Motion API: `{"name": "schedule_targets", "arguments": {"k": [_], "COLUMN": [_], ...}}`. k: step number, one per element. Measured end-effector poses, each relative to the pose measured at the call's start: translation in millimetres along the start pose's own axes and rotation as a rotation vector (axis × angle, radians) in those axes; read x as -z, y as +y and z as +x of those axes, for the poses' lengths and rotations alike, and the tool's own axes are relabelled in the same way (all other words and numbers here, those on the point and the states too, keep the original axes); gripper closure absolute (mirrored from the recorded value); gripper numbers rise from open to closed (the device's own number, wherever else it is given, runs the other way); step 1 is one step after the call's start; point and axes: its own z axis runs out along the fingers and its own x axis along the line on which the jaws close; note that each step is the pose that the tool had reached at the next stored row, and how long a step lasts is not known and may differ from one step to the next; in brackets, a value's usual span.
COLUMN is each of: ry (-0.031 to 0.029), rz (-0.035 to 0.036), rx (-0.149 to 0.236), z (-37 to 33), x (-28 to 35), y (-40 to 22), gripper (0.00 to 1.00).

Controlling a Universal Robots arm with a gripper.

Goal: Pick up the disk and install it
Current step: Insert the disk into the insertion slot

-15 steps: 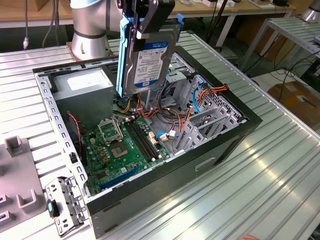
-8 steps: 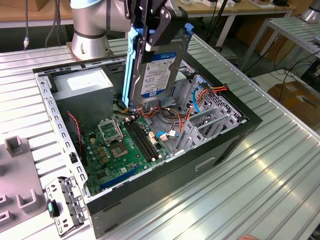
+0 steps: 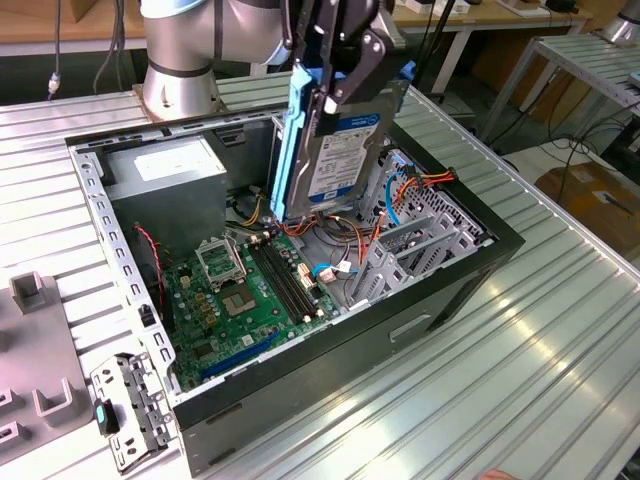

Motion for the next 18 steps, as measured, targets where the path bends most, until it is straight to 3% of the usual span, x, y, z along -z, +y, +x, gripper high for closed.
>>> {"name": "schedule_targets", "arguments": {"k": [4, 6, 7, 11, 15, 17, 18], "ry": [-0.0001, -0.0004, 0.0004, 0.0028, 0.0029, 0.0033, 0.0036], "rz": [0.0001, 0.0001, 0.0005, 0.0084, 0.0161, 0.0168, 0.0169], "rx": [0.000, 0.000, 0.000, 0.000, 0.000, 0.000, 0.000], "z": [-0.6, -1.0, -1.1, 5.5, 18.6, 32.6, 36.2], "x": [-1.3, -2.8, -4.1, -6.9, -9.5, -12.0, -12.6], "y": [-18.6, -33.3, -37.5, -38.5, -39.0, -41.6, -46.7], "gripper": [0.63, 0.63, 0.63, 0.63, 0.63, 0.63, 0.63]}}
